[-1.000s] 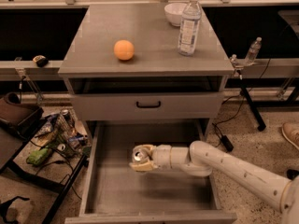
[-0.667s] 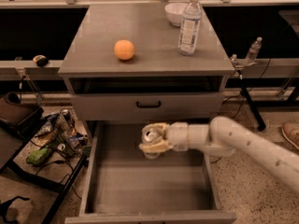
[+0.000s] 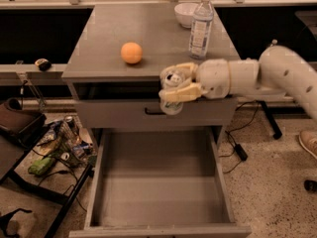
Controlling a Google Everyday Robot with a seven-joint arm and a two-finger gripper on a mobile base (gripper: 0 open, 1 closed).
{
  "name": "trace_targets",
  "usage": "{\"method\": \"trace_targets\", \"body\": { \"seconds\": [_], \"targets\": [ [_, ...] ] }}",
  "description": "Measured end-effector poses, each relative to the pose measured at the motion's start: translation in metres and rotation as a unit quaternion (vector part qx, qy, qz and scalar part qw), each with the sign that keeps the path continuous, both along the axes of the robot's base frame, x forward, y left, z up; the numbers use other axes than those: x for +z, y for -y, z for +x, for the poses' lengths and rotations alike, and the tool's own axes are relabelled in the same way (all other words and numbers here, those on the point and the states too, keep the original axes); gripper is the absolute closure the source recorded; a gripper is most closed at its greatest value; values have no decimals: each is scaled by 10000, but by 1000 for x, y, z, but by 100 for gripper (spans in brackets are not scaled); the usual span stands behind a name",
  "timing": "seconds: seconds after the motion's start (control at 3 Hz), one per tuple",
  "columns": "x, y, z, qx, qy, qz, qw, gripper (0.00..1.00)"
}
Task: Pick 7up can from middle drawer and place on counter
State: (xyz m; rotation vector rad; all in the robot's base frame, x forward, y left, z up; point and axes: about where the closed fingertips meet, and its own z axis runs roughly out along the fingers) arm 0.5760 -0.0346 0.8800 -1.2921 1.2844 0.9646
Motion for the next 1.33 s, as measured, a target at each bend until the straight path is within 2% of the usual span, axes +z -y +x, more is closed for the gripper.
{"method": "trace_targets", "body": {
  "seconds": [0.33,0.67,1.0,1.33],
  "targets": [
    [32,10,7,-21,214,94,9997,100],
    [32,10,8,-22,214,94,9997,100],
    [84,-22,62,-554,306,73,9980,100],
    [128,-58,124,-911,409,206,9948,100]
  ]
}}
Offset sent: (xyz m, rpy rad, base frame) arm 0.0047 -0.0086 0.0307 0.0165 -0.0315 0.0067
